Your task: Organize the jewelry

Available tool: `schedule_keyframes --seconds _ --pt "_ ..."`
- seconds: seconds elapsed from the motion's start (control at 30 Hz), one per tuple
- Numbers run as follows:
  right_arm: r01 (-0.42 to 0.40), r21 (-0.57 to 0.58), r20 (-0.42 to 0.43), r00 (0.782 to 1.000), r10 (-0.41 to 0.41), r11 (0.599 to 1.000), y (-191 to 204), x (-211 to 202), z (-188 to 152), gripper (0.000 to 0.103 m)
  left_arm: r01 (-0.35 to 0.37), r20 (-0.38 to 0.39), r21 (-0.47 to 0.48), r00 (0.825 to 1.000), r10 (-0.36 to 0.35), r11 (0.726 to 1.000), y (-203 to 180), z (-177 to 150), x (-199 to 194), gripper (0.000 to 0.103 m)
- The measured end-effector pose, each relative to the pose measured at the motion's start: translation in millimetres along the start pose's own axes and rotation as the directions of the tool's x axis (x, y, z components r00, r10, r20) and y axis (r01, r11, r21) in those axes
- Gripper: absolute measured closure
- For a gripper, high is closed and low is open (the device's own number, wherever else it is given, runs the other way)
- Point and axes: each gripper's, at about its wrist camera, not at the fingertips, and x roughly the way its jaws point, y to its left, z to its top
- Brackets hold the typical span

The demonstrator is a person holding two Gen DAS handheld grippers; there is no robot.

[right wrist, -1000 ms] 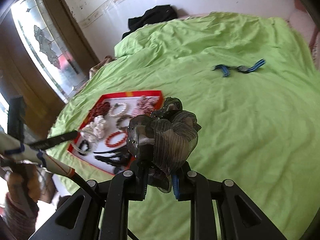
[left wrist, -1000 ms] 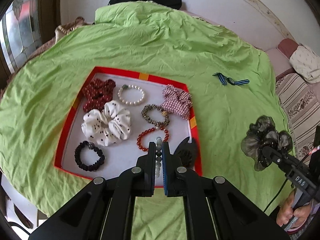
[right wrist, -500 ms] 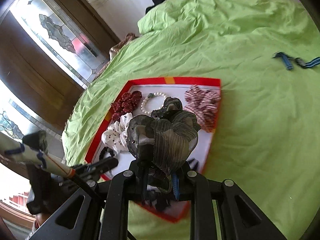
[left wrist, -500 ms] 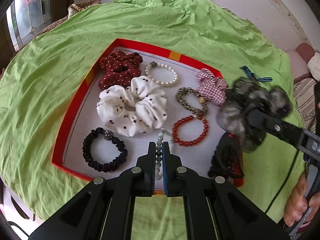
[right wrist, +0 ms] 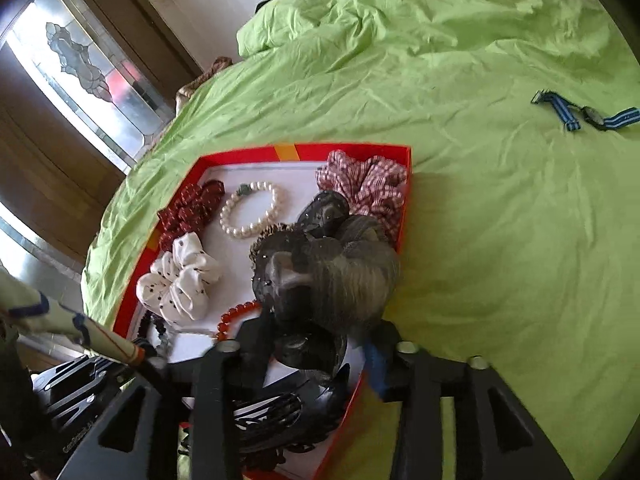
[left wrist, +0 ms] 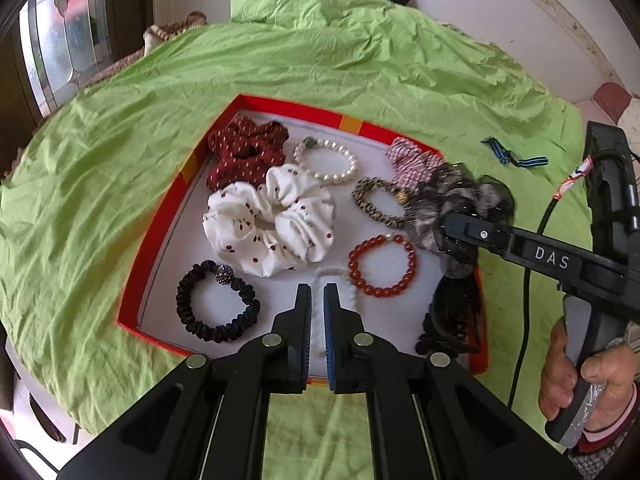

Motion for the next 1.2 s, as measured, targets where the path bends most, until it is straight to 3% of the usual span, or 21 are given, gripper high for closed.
schedule_keyframes --seconds 0.07,0.13,0.2,0.37,0.43,0.47,0.53,0.63,0.87,1.0,1.07,1.13,1.2 --pt "0.002 -0.002 0.019 1.0 -0.002 1.0 2 -8 1 0.048 -0.006 0.021 0.013 1.0 0.005 1.0 -6 -1 -9 0.094" --pt "0.002 -0.005 0.034 0.999 -0.001 1.0 2 -19 2 0.045 -0.011 0.037 0.018 0.999 0.011 1.0 -10 -2 -16 0.08" --pt "0.008 -0.006 0.047 0.999 -0.007 1.0 0 -27 2 0.042 -0.012 0.056 0.02 0.998 0.011 1.0 -13 -4 -24 0.074" --pt "0.049 0.006 0.093 0.994 -0.049 0.999 -5 -47 -3 0.042 -0.02 0.09 0.004 0.996 0.02 1.0 -11 -10 -40 0.072" --pt "0.067 0.003 0.116 0.991 -0.067 0.998 -3 -53 -4 0.042 -0.028 0.107 -0.007 0.994 0.029 1.0 -8 -12 -47 0.066" --pt "0.081 -0.003 0.12 0.99 -0.08 0.997 -2 -54 -4 0.043 -0.029 0.115 -0.012 0.993 0.031 0.999 -7 -13 -50 0.065" --pt "0.096 -0.018 0.12 0.988 -0.093 0.995 2 -52 -3 0.065 -0.035 0.131 -0.027 0.991 0.038 0.999 -3 -15 -56 0.062" --pt "0.107 -0.043 0.097 0.99 -0.103 0.993 9 -40 -1 0.076 -0.045 0.145 -0.038 0.988 0.05 0.998 2 -18 -62 0.061" --pt "0.18 -0.109 0.039 0.983 -0.177 0.978 22 4 -1 0.078 -0.068 0.144 -0.034 0.987 0.072 0.997 4 -22 -60 0.061" --pt "0.185 -0.131 0.032 0.983 -0.182 0.974 22 5 -2 0.078 -0.07 0.142 -0.034 0.987 0.074 0.997 5 -21 -57 0.061" --pt "0.176 -0.128 0.041 0.984 -0.172 0.976 22 -5 -4 0.073 -0.072 0.146 -0.038 0.986 0.077 0.997 5 -21 -57 0.059" --pt "0.151 -0.115 0.055 0.988 -0.145 0.982 20 -21 -8 0.052 -0.071 0.153 -0.043 0.985 0.076 0.997 4 -22 -59 0.054" --pt "0.144 -0.098 0.086 0.987 -0.135 0.985 18 -41 -16 0.048 -0.079 0.171 -0.039 0.982 0.085 0.996 -1 -24 -64 0.053"
